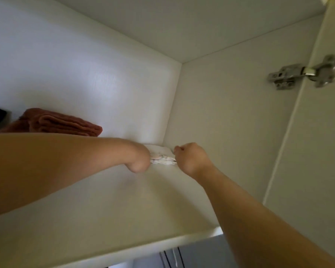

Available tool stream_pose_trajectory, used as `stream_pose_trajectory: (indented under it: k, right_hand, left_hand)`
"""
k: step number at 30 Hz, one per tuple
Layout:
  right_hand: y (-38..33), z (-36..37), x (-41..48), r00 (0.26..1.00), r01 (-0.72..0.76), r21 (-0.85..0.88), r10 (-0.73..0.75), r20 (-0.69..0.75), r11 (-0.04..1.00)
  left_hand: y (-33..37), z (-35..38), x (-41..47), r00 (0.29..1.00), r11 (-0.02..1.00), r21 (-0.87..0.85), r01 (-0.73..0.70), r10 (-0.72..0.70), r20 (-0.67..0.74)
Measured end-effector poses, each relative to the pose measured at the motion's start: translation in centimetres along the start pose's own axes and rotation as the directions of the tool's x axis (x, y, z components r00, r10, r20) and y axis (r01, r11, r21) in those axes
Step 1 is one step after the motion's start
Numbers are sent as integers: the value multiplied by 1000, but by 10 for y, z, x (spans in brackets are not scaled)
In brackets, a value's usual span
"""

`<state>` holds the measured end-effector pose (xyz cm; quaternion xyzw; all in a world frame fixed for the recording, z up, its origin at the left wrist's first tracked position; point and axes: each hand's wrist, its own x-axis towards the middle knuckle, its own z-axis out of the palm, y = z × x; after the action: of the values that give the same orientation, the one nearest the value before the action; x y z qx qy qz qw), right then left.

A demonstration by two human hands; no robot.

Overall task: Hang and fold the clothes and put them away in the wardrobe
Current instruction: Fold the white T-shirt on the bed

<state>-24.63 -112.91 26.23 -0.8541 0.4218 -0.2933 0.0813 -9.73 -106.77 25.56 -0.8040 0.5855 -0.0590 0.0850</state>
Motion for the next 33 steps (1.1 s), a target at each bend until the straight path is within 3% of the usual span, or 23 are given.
stream_pose_trajectory:
  k: [2, 4, 7, 10, 13, 17, 22, 25, 27, 28, 30, 33]
  right_hand:
    - [6, -22, -40, 996, -46, 137, 55, -64, 989]
    - [12, -47, -85, 990, -91, 201, 111, -89, 975]
    - [27, -85, -163, 974, -183, 234, 209, -92, 955]
    - [43, -123, -248, 940, -286, 207, 316, -131, 936]
    - [56, -155, -327, 885, -401, 210, 437, -163, 892]
    - [72, -184, -429, 768, -569, 156, 589, -251, 808]
    - [92, -200, -558, 553, -775, 131, 764, -334, 618]
    - [98, -205, -630, 390, -875, 126, 835, -387, 467]
    - [100, -205, -682, 224, -930, 171, 872, -436, 324]
    - [102, -203, -694, 181, -942, 179, 878, -442, 285]
    - [100, -198, -741, 3, -960, 243, 877, -481, 137]
    - [88, -178, -804, -185, -947, 322, 844, -504, -16]
  left_hand:
    - [19, -7, -36, 995, 997, 17, -77, 77, -55]
    - [42, -15, -76, 964, 989, 42, -144, 149, -219]
    - [79, -23, -128, 849, 942, 104, -319, 333, -409]
    - [122, -24, -180, 724, 868, 13, -496, 422, -546]
    - [176, -20, -226, 647, 765, -93, -637, 466, -603]
    - [248, -3, -283, 542, 507, -260, -822, 555, -631]
    - [340, 38, -362, 408, 110, -441, -891, 620, -670]
    - [396, 70, -402, 321, -54, -496, -867, 701, -637]
    - [438, 90, -432, 215, -162, -504, -848, 765, -607]
    - [446, 97, -438, 201, -181, -506, -844, 766, -610]
    - [480, 116, -468, 80, -284, -495, -821, 801, -593]
    - [522, 148, -515, -120, -408, -490, -770, 848, -517]
